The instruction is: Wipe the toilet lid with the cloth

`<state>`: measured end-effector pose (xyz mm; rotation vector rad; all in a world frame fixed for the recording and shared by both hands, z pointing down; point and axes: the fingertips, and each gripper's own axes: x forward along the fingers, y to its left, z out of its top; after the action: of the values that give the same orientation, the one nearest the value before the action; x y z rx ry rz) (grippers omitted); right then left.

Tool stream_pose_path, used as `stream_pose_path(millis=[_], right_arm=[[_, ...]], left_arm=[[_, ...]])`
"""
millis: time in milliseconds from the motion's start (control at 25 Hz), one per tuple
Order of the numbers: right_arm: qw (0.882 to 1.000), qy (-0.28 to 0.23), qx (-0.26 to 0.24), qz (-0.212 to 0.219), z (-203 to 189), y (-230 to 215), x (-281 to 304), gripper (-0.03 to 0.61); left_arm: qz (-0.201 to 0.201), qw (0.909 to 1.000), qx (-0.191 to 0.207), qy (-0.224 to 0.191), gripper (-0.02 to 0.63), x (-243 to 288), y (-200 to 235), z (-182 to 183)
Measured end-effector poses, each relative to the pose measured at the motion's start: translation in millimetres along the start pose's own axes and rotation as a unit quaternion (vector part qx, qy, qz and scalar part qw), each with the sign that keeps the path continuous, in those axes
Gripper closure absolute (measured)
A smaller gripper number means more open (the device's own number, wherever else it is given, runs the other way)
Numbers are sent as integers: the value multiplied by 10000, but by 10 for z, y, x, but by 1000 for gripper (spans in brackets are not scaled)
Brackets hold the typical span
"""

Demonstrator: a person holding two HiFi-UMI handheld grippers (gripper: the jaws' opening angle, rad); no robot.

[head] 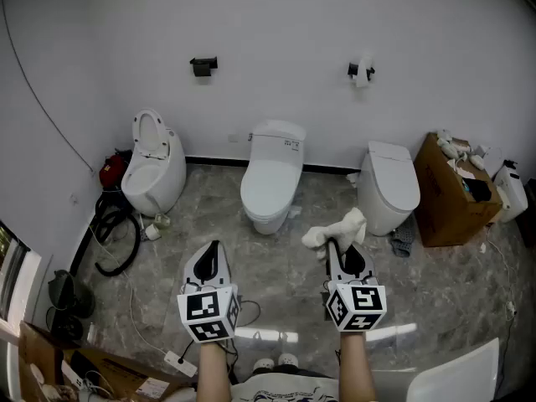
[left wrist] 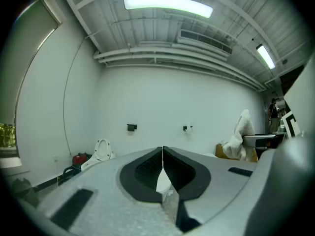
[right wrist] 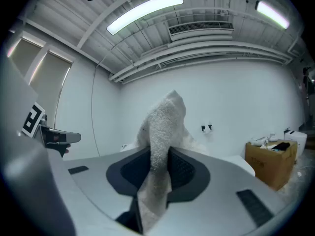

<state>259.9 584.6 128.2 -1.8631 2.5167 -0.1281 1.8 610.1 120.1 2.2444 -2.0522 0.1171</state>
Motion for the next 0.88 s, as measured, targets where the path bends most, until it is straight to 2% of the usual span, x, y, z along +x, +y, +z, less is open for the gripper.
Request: stream_pose_path(millis=[400,880], right_arm=[[10000,-10,-3,30,-10,-30,-6,492],[9998,-63,-4,162,-36,-314,74,489]], left_arm=[[-4,10000,-8,-25,604,-7,-55,-3],[189,9998,64,-96,604,64,-259,-12]])
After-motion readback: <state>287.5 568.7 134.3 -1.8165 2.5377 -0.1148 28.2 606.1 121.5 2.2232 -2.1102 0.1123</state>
